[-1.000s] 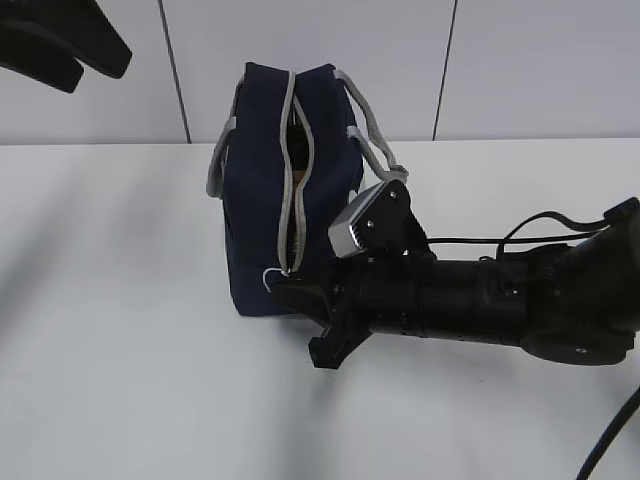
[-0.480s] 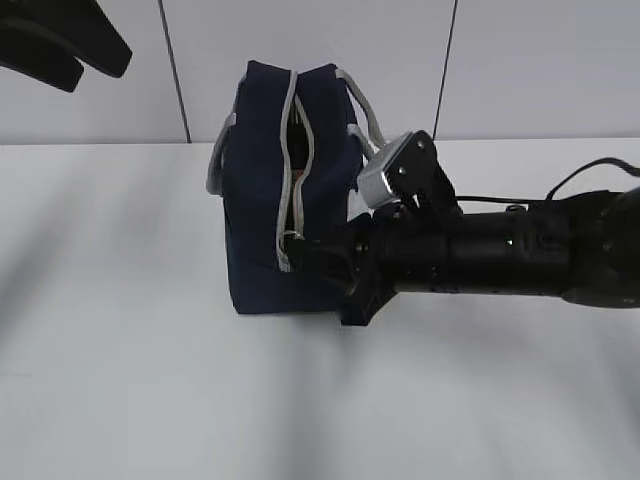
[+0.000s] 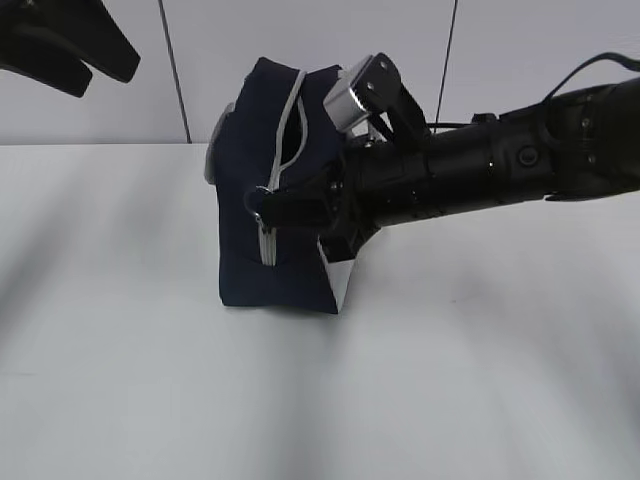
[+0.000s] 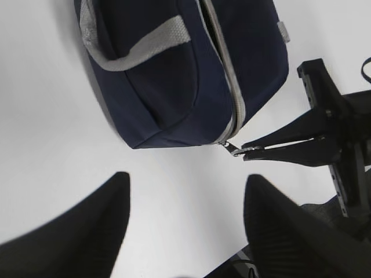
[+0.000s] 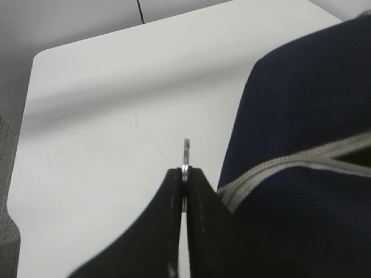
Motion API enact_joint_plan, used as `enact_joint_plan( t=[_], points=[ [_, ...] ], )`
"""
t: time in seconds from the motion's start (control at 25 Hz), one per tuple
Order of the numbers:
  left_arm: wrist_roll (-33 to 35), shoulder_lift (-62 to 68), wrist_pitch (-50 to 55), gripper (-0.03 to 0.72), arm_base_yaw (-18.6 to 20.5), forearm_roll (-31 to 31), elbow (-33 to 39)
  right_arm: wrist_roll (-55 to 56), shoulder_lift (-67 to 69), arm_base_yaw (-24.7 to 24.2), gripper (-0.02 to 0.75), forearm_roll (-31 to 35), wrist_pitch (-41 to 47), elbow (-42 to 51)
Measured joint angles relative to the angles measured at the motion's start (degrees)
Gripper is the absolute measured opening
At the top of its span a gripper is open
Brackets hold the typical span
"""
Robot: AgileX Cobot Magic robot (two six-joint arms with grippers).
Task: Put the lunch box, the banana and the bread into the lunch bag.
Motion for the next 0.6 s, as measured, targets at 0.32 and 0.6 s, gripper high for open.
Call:
enact_joint_plan(
  t=[0.32,0.6],
  points=[
    [1.05,0.0,-2.67,0.433,0.0,-0.38,0.33,7.38,0.0,0.0,-0.016,-6.82,-0.32,-6.28],
    [6.83,0.0,-7.72,0.433,0.0,-5.45,8.79,10.88,0.0,-1.0,-0.016,-7.91,-0.36,-9.59]
  ],
)
